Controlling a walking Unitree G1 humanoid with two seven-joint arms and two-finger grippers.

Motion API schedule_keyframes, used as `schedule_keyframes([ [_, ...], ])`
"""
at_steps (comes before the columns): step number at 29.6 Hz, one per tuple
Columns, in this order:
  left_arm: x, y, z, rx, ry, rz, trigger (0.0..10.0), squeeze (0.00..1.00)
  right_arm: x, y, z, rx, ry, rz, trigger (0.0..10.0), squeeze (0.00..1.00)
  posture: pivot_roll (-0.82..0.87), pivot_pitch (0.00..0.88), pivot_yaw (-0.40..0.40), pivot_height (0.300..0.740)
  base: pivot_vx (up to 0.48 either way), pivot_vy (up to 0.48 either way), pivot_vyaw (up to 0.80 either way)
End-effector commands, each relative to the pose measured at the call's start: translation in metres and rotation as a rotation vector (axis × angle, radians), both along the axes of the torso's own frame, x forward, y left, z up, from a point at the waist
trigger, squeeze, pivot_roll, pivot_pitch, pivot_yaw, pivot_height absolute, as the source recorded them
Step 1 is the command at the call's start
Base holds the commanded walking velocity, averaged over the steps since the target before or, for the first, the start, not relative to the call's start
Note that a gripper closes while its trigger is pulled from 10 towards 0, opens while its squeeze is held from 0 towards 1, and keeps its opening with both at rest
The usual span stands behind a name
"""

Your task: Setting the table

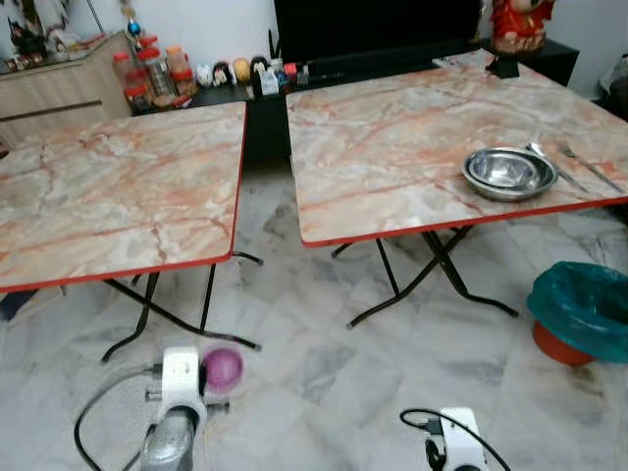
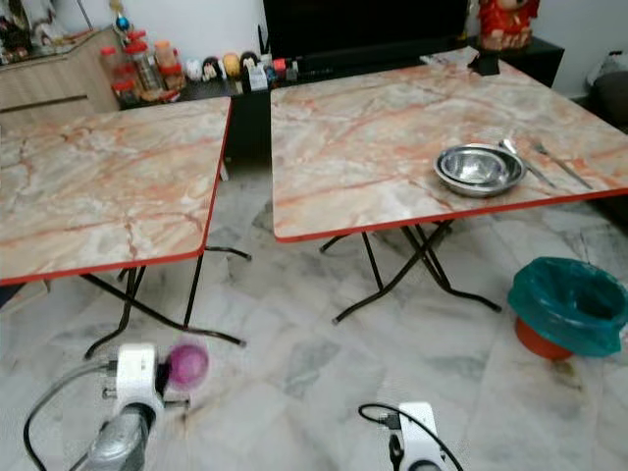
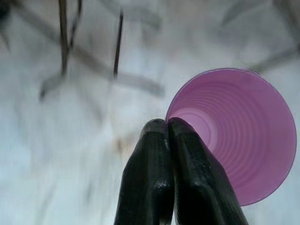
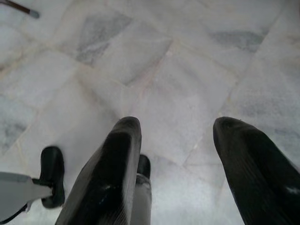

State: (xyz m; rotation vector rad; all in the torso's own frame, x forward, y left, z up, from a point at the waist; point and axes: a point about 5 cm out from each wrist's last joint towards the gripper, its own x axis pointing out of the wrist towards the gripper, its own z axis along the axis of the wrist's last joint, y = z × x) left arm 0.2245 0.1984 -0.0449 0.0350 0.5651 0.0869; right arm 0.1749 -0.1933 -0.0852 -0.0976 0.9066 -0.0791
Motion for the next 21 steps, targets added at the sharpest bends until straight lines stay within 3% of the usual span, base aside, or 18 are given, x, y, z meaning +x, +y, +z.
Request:
schedule_keyframes([
  [1,-0.022,0.010,-0.018,0.030,0.158,0.006,10.0,0.00,0.000,0.001,0.000,0.010,-0.009,-0.037,10.0,0.00,-0.02,0.000,0.106,0.740,0.000,0.000,0.00],
  [5,-0.024,0.010,-0.020,0.028,0.173,-0.002,10.0,0.00,-0.001,-0.001,0.000,0.007,-0.007,-0.062,10.0,0.00,-0.02,0.000,0.106,0.740,0.000,0.000,0.00],
  [7,-0.050,0.023,-0.034,0.052,0.315,0.009,10.0,0.00,-0.004,-0.004,-0.001,0.048,-0.027,-0.130,10.0,0.00,-0.07,0.000,0.120,0.740,0.000,0.000,0.00],
  [8,-0.060,0.027,-0.038,0.095,0.387,-0.075,10.0,0.00,-0.007,-0.004,-0.002,0.041,-0.019,-0.052,10.0,0.00,-0.09,0.000,0.122,0.740,0.000,0.000,0.00],
  [11,-0.049,0.030,-0.034,0.098,0.398,-0.080,10.0,0.00,-0.011,-0.006,-0.003,0.025,0.014,-0.013,10.0,0.00,-0.05,0.000,0.114,0.740,0.000,0.000,0.00],
  [15,-0.023,0.012,-0.025,0.133,0.321,-0.177,10.0,0.00,-0.014,-0.005,-0.005,0.022,0.038,-0.015,10.0,0.00,-0.05,0.000,0.099,0.740,0.000,0.000,0.00],
  [21,-0.016,0.000,-0.023,0.093,0.314,-0.154,10.0,0.00,0.000,0.002,-0.001,0.040,0.005,-0.006,10.0,0.00,-0.08,0.000,0.095,0.740,0.000,0.000,0.00],
])
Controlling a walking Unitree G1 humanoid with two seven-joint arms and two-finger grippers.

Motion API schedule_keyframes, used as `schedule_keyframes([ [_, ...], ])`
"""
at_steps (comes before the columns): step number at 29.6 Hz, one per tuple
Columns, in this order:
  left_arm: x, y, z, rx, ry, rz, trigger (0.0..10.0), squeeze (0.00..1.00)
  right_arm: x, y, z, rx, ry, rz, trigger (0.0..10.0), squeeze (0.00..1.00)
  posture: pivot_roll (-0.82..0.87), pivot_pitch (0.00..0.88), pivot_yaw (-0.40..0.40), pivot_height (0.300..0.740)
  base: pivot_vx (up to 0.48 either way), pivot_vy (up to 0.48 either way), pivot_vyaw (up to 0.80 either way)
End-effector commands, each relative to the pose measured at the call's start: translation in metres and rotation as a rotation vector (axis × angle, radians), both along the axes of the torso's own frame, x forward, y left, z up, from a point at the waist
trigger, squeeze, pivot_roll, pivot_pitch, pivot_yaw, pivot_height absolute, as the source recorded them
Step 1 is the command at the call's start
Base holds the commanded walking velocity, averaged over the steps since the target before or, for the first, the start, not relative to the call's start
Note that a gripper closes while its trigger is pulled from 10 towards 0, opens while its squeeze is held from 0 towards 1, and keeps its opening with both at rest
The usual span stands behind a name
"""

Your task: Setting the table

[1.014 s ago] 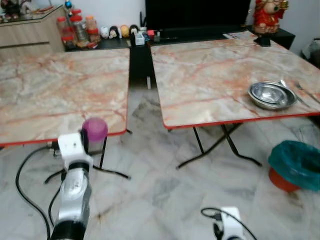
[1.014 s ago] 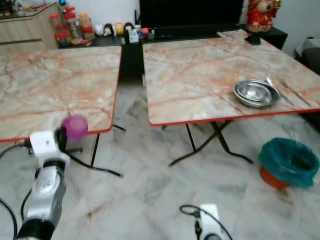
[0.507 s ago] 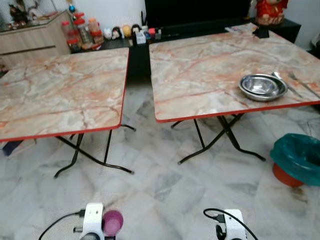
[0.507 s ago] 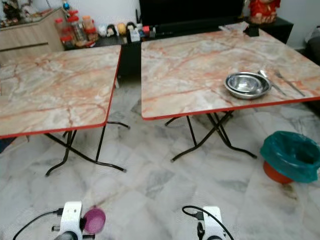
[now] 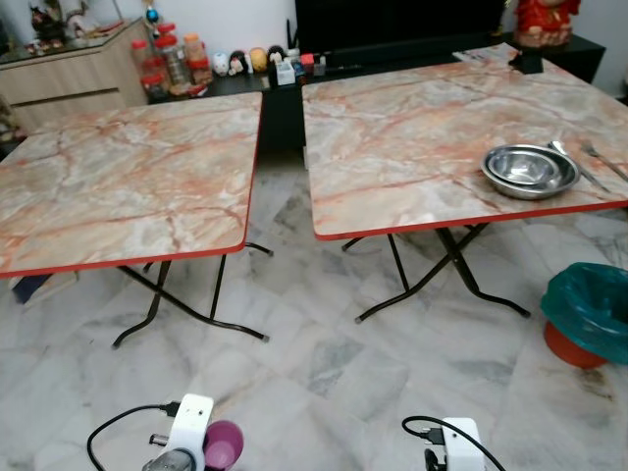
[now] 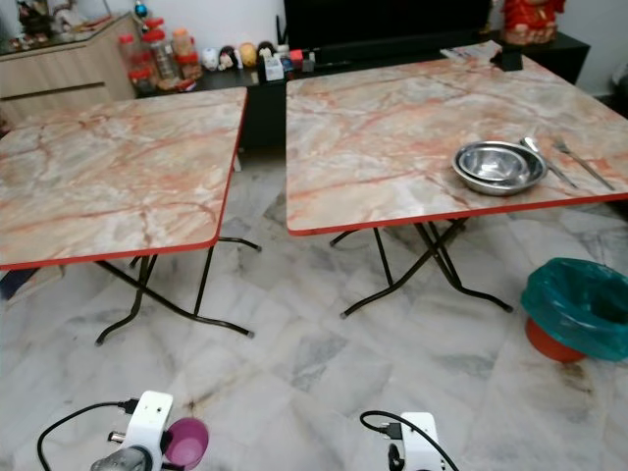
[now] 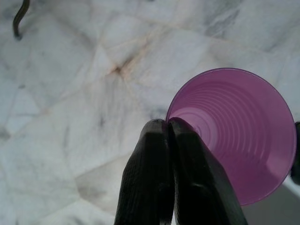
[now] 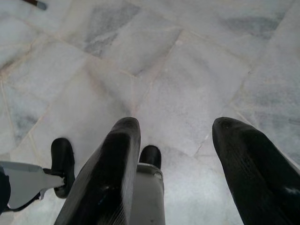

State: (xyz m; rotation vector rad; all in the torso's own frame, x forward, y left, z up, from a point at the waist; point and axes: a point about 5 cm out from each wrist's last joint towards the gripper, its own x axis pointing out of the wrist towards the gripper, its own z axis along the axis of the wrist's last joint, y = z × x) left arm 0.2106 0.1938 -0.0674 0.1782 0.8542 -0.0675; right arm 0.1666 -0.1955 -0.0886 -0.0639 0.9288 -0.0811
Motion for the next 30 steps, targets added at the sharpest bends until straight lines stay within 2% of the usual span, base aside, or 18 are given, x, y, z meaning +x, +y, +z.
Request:
schedule_keyframes([
  [1,-0.002,0.005,-0.001,0.008,0.016,0.033,10.0,0.00,0.010,0.006,0.003,0.013,-0.021,0.017,10.0,0.00,-0.08,0.000,0.095,0.740,0.000,0.000,0.00],
  [5,-0.005,0.004,-0.003,-0.040,0.015,0.129,10.0,0.00,0.015,0.005,0.006,0.011,-0.032,0.015,10.0,0.00,-0.09,0.011,0.090,0.740,0.000,0.000,0.00],
  [7,-0.008,0.002,-0.005,-0.044,0.023,0.138,10.0,0.00,0.015,0.004,0.006,0.003,-0.029,0.037,10.0,0.00,-0.09,0.013,0.079,0.740,0.000,0.000,0.00],
  [17,-0.019,-0.003,-0.011,-0.044,0.044,0.136,10.0,0.00,0.012,-0.004,0.006,-0.013,-0.019,0.038,10.0,0.00,-0.11,0.000,0.075,0.740,0.000,0.000,0.00],
  [30,-0.019,-0.008,-0.012,-0.060,0.035,0.133,10.0,0.00,0.008,-0.004,0.004,-0.005,-0.014,0.024,10.0,0.00,-0.12,0.000,0.064,0.740,0.000,0.000,0.00],
])
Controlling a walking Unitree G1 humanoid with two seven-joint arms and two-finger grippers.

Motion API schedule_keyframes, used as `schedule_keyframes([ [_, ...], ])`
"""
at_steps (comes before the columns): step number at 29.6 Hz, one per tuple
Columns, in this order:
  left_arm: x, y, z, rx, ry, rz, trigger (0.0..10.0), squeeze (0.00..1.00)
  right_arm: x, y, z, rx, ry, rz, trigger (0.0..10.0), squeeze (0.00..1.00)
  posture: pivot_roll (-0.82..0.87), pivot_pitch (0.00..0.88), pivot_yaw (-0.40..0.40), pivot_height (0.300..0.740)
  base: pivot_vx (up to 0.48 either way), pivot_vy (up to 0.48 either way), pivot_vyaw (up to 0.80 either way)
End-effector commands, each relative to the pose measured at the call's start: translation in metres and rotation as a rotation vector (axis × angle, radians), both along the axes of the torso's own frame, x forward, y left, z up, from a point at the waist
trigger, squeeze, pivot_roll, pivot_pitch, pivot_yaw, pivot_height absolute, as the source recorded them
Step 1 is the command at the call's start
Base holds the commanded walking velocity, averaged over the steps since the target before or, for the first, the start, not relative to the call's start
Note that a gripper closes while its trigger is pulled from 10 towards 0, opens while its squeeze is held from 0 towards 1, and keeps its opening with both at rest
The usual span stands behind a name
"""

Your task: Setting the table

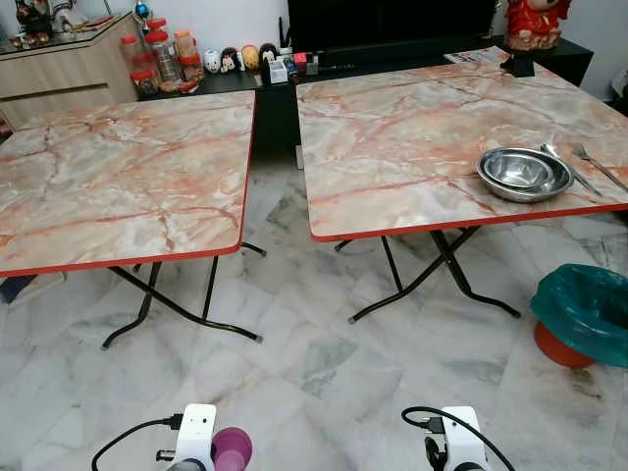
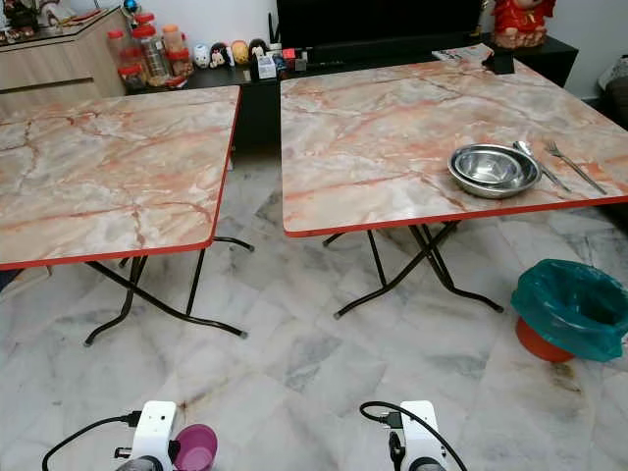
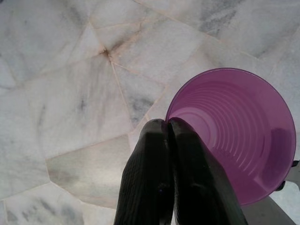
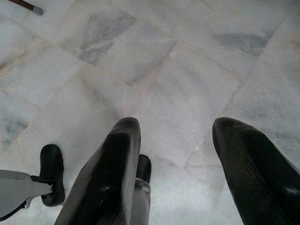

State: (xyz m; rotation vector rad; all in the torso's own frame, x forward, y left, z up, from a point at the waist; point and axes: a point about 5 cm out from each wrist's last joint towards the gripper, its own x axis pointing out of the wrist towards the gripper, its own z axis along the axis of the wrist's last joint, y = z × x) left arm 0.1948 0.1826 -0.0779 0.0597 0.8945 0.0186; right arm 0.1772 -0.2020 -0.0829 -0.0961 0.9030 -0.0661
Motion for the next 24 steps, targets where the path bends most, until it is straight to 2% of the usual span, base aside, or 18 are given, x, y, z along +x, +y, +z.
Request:
schedule_keyframes([
  [1,-0.003,0.003,-0.001,0.008,0.001,0.005,10.0,0.00,-0.002,0.003,-0.002,0.017,0.010,-0.002,10.0,0.00,-0.12,0.000,0.064,0.740,0.000,0.000,0.00],
  [5,-0.009,0.008,-0.003,0.022,0.008,0.028,10.0,0.00,-0.004,0.006,-0.003,0.037,0.005,-0.010,10.0,0.00,-0.10,0.000,0.074,0.740,0.000,0.000,0.00],
  [7,-0.014,0.015,-0.005,0.011,0.025,0.089,10.0,0.00,-0.004,0.004,-0.002,0.041,0.000,-0.029,10.0,0.00,-0.10,0.001,0.100,0.740,0.000,0.000,0.00],
  [9,-0.021,0.014,-0.009,-0.010,0.066,0.103,10.0,0.00,-0.005,-0.001,-0.002,0.050,0.008,-0.094,10.0,0.00,-0.09,0.033,0.104,0.740,0.000,0.000,0.00],
  [10,-0.024,0.015,-0.011,0.003,0.110,0.180,10.0,0.00,-0.001,-0.001,-0.001,0.111,-0.016,-0.215,10.0,0.00,-0.10,0.024,0.112,0.740,0.000,0.000,0.00],
  [12,-0.017,0.007,-0.009,-0.007,0.081,0.188,10.0,0.00,0.003,0.011,-0.001,0.125,-0.015,-0.170,10.0,0.00,-0.11,0.029,0.123,0.740,0.000,0.000,0.00],
  [13,-0.010,-0.018,-0.007,0.041,0.038,-0.191,10.0,0.00,0.004,0.031,-0.002,0.090,-0.021,0.041,10.0,0.00,-0.12,0.024,0.129,0.740,0.000,0.000,0.00],
  [14,-0.011,-0.028,-0.007,0.061,0.034,-0.351,10.0,0.00,0.003,0.038,-0.002,0.079,-0.025,0.116,10.0,0.00,-0.12,0.024,0.129,0.740,0.000,0.000,0.00],
  [16,-0.011,-0.028,-0.007,0.061,0.033,-0.351,10.0,0.00,0.003,0.038,-0.002,0.079,-0.025,0.116,10.0,0.00,-0.12,0.024,0.129,0.740,0.000,0.000,0.00],
  [18,0.007,-0.018,0.003,0.046,-0.016,-0.258,10.0,0.00,0.000,0.034,-0.003,0.084,-0.014,0.084,10.0,0.00,-0.14,0.005,0.139,0.740,0.000,0.000,0.00],
  [19,0.010,-0.017,0.004,0.048,-0.019,-0.243,10.0,0.00,-0.003,0.030,-0.004,0.065,-0.005,0.084,10.0,0.00,-0.14,0.000,0.112,0.740,0.000,0.000,0.00],
  [22,0.012,-0.016,0.005,0.059,-0.029,-0.230,10.0,0.00,-0.003,0.025,-0.004,0.069,-0.006,0.037,10.0,0.00,-0.14,0.000,0.105,0.740,0.000,0.000,0.00],
  [24,0.009,-0.013,0.004,0.054,-0.024,-0.161,10.0,0.00,-0.003,0.022,-0.003,0.064,-0.010,0.050,10.0,0.00,-0.13,0.000,0.105,0.740,0.000,0.000,0.00],
])
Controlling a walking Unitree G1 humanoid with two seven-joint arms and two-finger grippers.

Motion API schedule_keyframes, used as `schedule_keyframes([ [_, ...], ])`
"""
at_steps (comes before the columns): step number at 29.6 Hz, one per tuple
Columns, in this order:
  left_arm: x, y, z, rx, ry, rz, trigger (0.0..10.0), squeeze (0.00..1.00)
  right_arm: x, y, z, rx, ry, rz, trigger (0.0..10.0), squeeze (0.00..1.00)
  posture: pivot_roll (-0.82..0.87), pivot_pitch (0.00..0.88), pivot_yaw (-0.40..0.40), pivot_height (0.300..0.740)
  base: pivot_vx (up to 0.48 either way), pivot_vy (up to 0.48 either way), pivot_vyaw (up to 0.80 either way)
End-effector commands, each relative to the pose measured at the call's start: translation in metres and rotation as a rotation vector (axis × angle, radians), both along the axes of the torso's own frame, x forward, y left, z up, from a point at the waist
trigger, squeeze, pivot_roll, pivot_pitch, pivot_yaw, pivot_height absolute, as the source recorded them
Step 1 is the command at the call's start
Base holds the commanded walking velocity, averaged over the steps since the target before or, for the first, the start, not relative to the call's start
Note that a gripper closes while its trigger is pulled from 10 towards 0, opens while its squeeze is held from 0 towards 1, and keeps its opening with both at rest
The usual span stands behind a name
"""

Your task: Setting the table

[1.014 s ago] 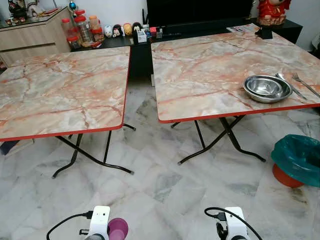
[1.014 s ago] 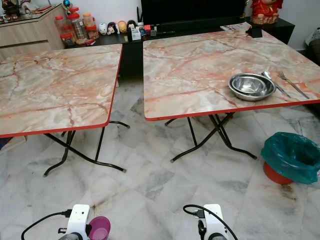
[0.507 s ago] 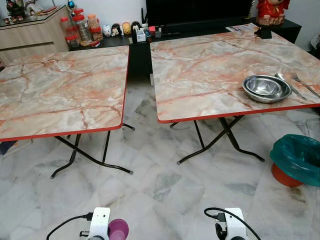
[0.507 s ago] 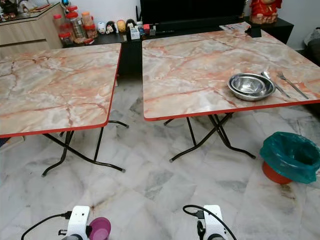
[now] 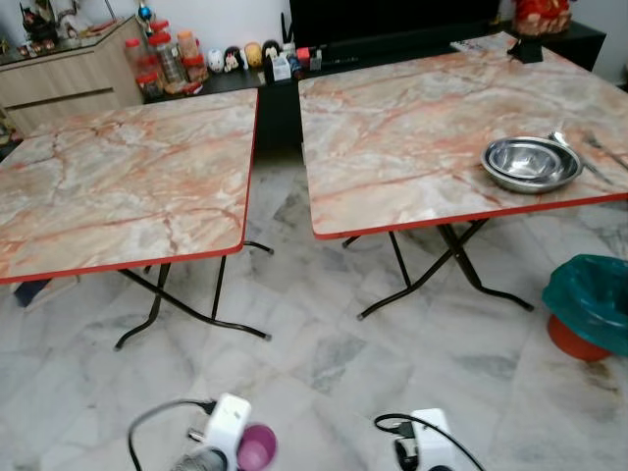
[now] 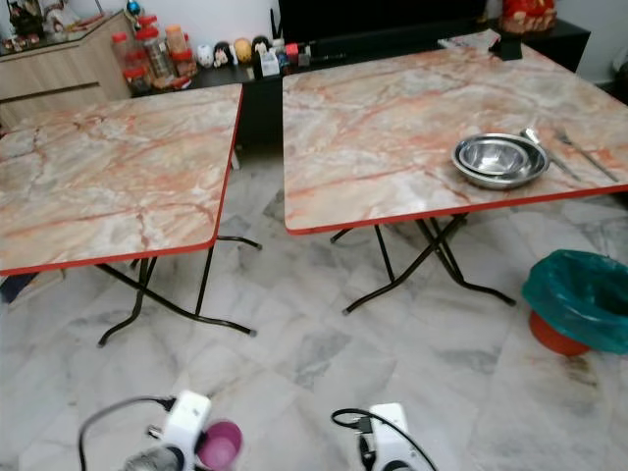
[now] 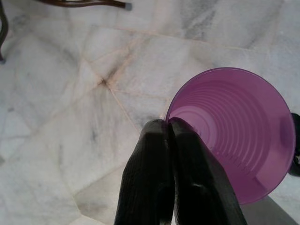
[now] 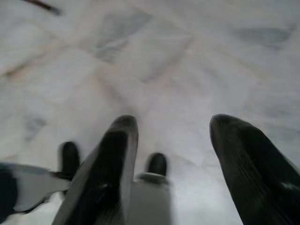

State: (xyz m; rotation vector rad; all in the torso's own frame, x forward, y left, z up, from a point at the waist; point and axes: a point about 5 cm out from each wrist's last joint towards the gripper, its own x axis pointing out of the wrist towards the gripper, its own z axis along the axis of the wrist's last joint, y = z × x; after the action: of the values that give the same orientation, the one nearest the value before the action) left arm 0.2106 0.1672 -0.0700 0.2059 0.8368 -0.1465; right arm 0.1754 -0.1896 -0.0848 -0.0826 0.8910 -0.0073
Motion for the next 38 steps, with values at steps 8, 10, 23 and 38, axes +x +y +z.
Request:
schedule_keyframes([
  [8,-0.004,0.019,-0.001,0.004,-0.014,0.158,10.0,0.00,0.007,0.005,0.003,0.012,-0.009,0.002,10.0,0.00,-0.10,0.020,0.098,0.740,0.000,0.000,0.00],
  [10,-0.002,0.025,0.002,0.012,-0.027,0.185,10.0,0.00,0.012,0.003,0.005,0.015,-0.020,-0.015,10.0,0.00,-0.09,0.026,0.097,0.740,0.000,0.000,0.00],
  [23,0.000,0.044,0.006,0.020,-0.046,0.287,10.0,0.00,0.009,-0.001,0.003,0.016,-0.003,-0.060,10.0,0.00,-0.09,0.000,0.091,0.740,0.000,0.000,0.00],
  [38,-0.003,0.041,0.004,0.003,-0.038,0.319,10.0,0.00,0.011,-0.005,0.005,0.008,-0.009,-0.071,10.0,0.00,-0.10,0.003,0.081,0.740,0.000,0.000,0.00],
])
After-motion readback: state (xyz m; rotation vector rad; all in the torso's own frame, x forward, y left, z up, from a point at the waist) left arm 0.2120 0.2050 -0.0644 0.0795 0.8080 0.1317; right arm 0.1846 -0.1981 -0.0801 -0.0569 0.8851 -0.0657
